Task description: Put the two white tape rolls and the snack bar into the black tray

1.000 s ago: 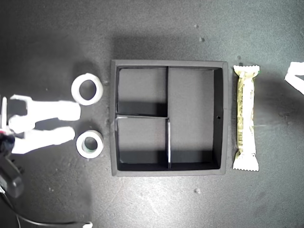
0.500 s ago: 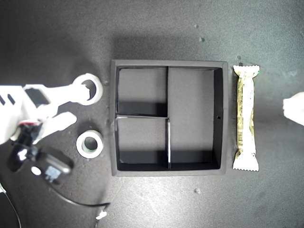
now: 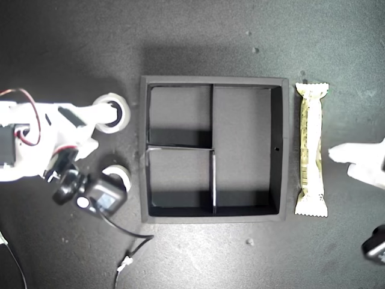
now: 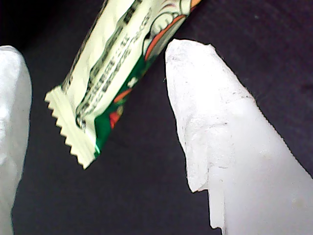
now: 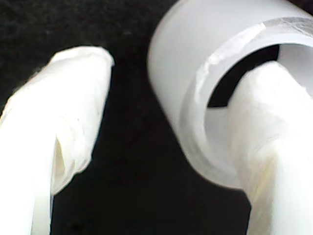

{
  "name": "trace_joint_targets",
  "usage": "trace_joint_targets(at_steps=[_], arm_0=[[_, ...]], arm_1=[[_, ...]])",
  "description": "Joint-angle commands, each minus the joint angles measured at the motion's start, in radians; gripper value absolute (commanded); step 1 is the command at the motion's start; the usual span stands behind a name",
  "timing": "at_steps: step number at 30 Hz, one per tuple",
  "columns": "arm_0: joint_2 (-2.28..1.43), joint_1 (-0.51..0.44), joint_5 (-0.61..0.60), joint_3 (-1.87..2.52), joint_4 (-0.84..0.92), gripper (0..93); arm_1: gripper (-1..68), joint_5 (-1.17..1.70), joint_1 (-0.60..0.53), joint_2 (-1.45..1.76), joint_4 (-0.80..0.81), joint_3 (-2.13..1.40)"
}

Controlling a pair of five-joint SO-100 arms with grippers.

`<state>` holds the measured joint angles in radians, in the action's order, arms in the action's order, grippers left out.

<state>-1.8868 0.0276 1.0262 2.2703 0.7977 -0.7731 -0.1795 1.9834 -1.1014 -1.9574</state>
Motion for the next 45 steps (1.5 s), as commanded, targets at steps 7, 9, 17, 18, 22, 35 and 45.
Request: trace_joint_targets(at_steps=[7,9,17,18,22,35,45], arm_0=[[0.222,0.138,-0.026,-0.110,-0.037,8.6],[0.238,0.141,-0.032,-0.137,-0.020,7.1],[0.066,0.137,-0.069,-0.307,0.236,4.3],[0.041,0.135,-0.080,-0.356,0.290,4.2],[0.003,0.120,-0.121,-0.592,0.469,4.0],[0.149,0.054,-0.054,-0.739,0.629,6.3],[0.164,0.075,0.025,-0.387,0.380,14.2]], arm_1=[[23.7,0.112,0.006,-0.075,0.023,0.021],[24.2,0.141,0.006,-0.129,0.040,0.026],[25.6,0.241,0.044,-0.313,0.150,-0.005],[25.6,0.253,0.051,-0.316,0.186,-0.026],[23.2,0.278,0.086,-0.374,0.282,-0.058],[17.3,0.281,0.098,-0.499,0.324,-0.025],[17.5,0.291,0.087,-0.499,0.267,0.015]])
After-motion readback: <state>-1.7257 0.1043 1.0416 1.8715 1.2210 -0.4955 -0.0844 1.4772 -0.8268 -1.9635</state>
